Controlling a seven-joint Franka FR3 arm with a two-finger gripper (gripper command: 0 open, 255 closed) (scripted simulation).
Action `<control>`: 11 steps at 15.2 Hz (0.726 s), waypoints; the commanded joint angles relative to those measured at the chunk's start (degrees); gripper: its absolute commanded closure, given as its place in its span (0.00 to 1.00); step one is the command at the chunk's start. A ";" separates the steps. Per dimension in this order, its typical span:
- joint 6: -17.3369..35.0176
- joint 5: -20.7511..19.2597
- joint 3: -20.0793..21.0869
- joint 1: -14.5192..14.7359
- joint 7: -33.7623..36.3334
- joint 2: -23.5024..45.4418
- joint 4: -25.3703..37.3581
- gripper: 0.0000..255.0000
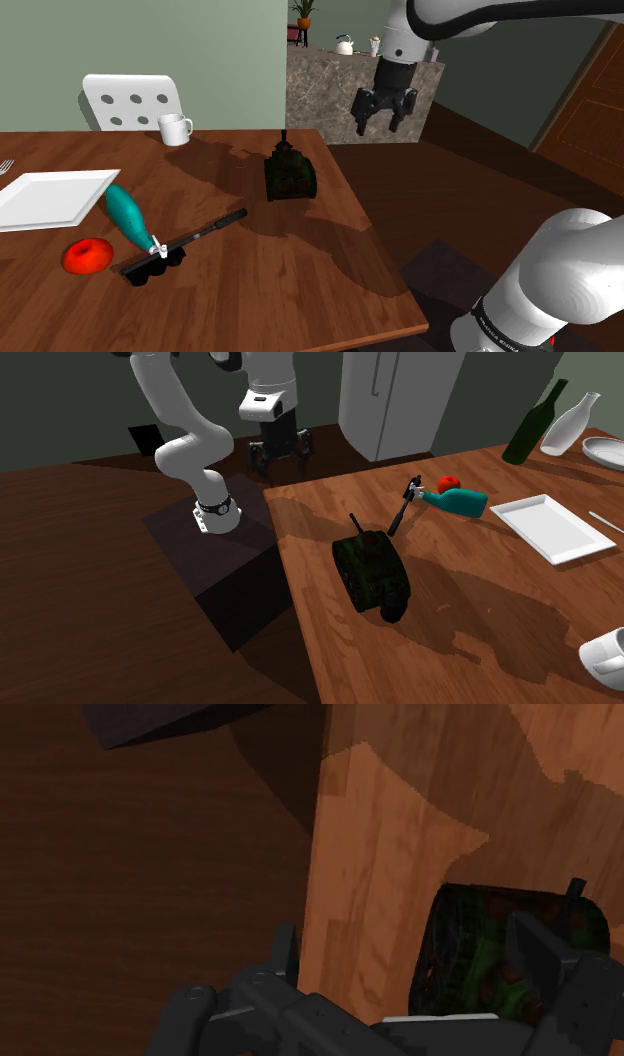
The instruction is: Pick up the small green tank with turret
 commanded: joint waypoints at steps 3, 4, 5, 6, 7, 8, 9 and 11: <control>4.17 0.80 3.62 0.23 6.00 7.74 2.32 0.00; 5.01 0.84 4.41 0.28 7.43 9.66 3.08 0.00; 5.82 0.82 5.19 0.30 8.86 11.63 3.91 0.00; 6.58 0.74 5.93 0.35 10.30 13.64 4.82 0.00; 7.31 0.60 6.64 0.40 11.75 15.70 5.81 0.00; 7.99 0.39 7.32 0.46 13.20 17.79 6.88 0.00; 8.63 0.12 7.96 0.55 14.66 19.92 8.02 0.00; 9.74 -0.59 9.12 0.77 17.59 24.27 10.52 0.00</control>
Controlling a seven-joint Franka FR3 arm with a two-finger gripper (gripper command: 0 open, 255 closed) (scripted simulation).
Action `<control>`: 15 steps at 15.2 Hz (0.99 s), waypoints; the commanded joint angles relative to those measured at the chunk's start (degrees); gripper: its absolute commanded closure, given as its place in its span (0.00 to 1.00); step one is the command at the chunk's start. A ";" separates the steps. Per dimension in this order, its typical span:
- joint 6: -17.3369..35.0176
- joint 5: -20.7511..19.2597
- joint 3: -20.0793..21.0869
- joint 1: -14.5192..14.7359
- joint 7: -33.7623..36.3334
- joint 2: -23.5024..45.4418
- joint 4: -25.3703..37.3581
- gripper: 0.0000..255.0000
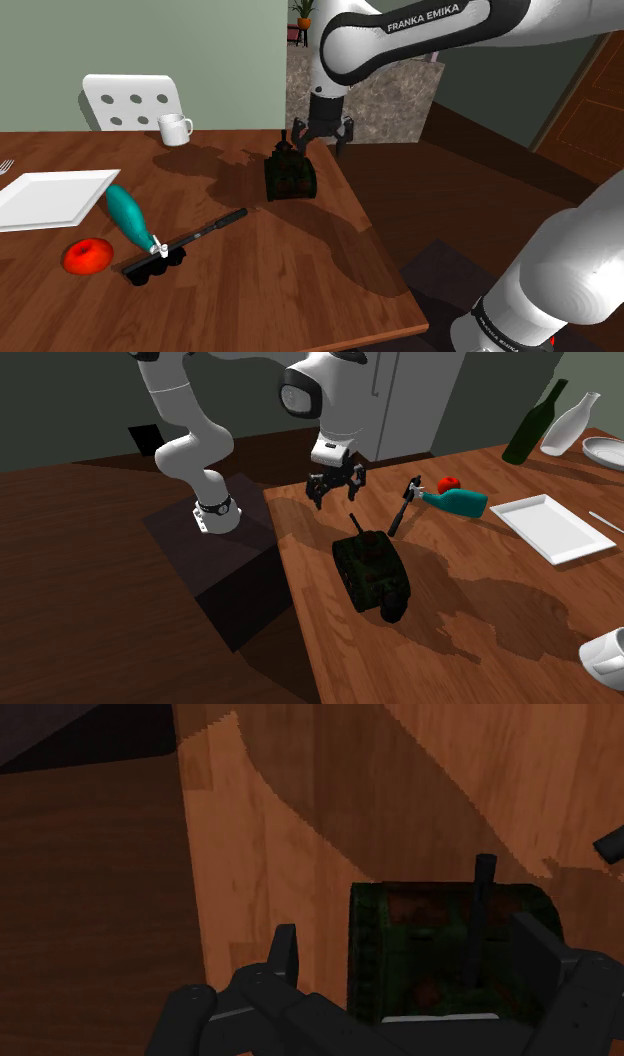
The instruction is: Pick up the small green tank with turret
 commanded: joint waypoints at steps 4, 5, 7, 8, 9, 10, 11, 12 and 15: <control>1.91 -2.33 2.18 0.92 7.24 11.20 7.35 0.00; 2.14 -2.90 2.44 1.26 8.65 13.52 9.05 0.00; 2.89 -3.05 2.39 1.38 8.85 14.00 8.72 0.00; 3.62 -3.13 2.39 1.39 8.91 14.24 8.22 0.00; 4.35 -3.23 2.38 1.41 8.98 14.49 7.73 0.00; 5.08 -3.32 2.38 1.43 9.04 14.76 7.25 0.00; 5.80 -3.43 2.37 1.44 9.11 15.03 6.78 0.00; 6.53 -3.54 2.37 1.46 9.19 15.32 6.33 0.00; 7.66 -3.72 2.35 1.49 9.31 15.79 5.64 0.00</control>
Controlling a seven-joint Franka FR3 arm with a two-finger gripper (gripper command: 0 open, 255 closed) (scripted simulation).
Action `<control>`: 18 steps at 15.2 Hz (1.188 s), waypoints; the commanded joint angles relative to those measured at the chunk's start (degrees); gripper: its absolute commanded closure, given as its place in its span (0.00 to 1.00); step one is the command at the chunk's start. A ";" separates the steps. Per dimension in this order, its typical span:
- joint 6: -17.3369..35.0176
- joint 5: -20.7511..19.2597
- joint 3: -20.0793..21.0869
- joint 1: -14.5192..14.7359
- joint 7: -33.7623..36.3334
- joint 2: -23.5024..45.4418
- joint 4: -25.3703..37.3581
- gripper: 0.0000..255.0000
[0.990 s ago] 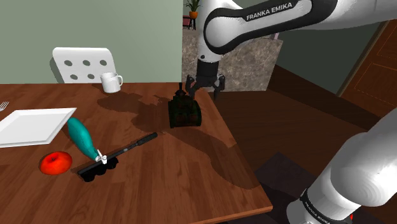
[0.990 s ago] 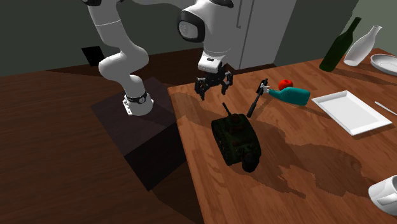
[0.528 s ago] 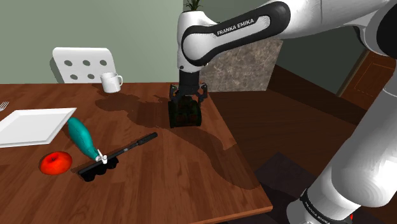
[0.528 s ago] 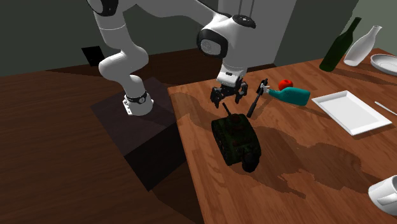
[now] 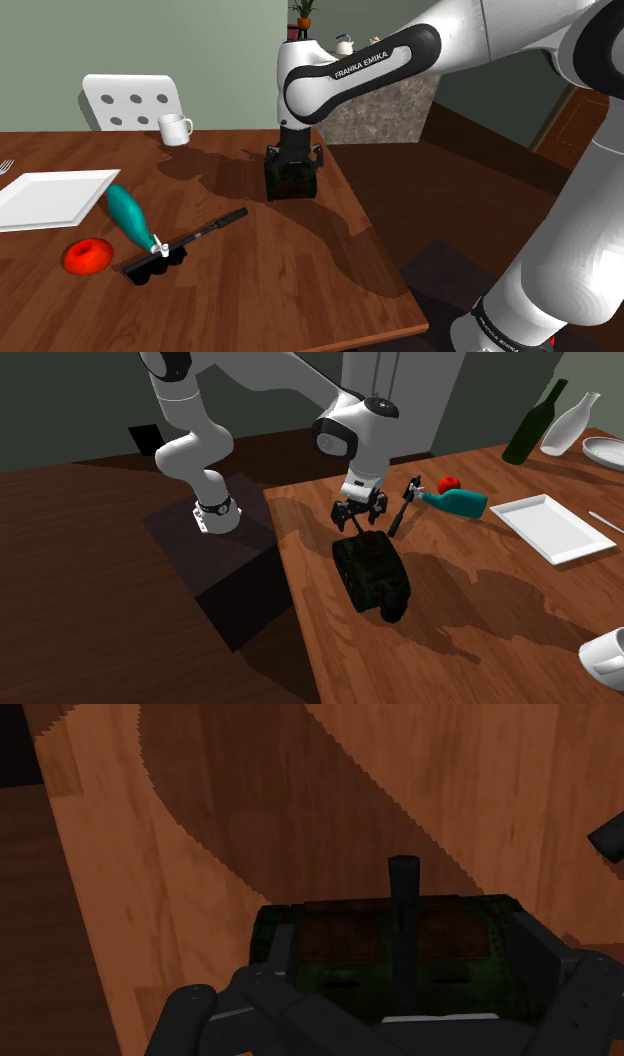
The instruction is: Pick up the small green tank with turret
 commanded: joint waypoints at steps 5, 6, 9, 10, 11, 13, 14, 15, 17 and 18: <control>0.25 -0.07 0.02 0.04 0.10 0.17 -0.06 1.00; 0.26 -0.06 0.02 0.04 0.09 0.15 -0.08 1.00; 0.27 -0.06 0.02 0.04 0.10 0.14 -0.10 1.00; 0.23 -0.03 -0.02 -0.01 -0.01 0.08 -0.12 1.00; -0.49 0.09 -0.01 -0.03 -0.09 -0.23 0.31 1.00; -1.94 0.30 0.01 -0.06 -0.23 -0.80 1.21 1.00; -2.66 0.40 0.01 -0.08 -0.30 -1.07 1.68 1.00; -3.39 0.50 0.01 -0.09 -0.37 -1.33 2.17 1.00; -4.85 0.67 0.01 -0.12 -0.49 -1.81 3.17 1.00; -5.58 0.75 0.01 -0.13 -0.54 -2.03 3.69 1.00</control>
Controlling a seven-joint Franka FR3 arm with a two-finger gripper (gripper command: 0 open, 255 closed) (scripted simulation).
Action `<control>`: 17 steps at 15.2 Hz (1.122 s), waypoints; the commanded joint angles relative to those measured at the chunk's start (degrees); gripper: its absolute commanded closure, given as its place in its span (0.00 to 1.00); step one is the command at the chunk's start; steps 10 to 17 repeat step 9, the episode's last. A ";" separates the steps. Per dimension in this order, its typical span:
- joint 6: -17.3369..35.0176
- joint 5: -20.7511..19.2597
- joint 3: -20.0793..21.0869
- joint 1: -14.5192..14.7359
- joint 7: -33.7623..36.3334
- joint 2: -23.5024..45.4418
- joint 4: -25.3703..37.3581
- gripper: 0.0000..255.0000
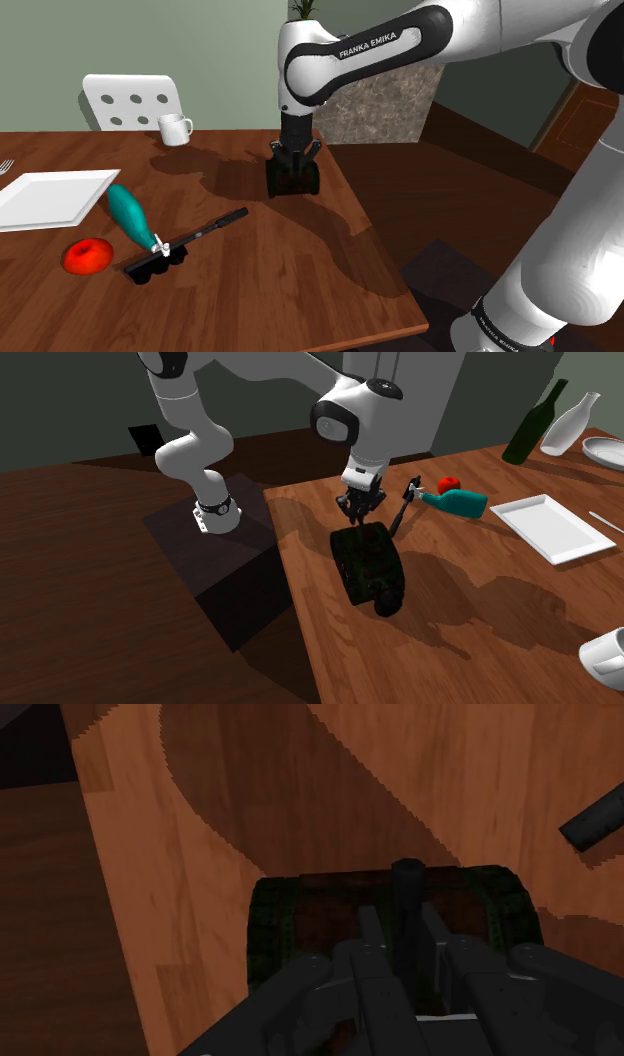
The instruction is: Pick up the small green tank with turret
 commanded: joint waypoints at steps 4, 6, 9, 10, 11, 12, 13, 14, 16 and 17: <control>-3.81 0.28 0.04 0.01 -0.16 -0.87 3.12 1.00; -5.29 0.39 0.04 -0.01 -0.23 -1.18 4.31 1.00; -6.15 0.45 0.03 -0.01 -0.27 -1.34 5.02 1.00; -6.15 0.45 0.03 -0.01 -0.27 -1.34 5.02 1.00; -6.15 0.45 0.03 -0.01 -0.27 -1.34 5.02 1.00; -6.15 0.45 0.03 -0.01 -0.27 -1.34 5.02 1.00; -6.15 0.45 0.03 -0.01 -0.27 -1.34 5.02 1.00; -6.15 0.45 0.03 -0.01 -0.27 -1.34 5.02 1.00; -6.15 0.45 0.03 -0.01 -0.27 -1.34 5.02 1.00; -6.15 0.45 0.03 -0.01 -0.27 -1.34 5.02 1.00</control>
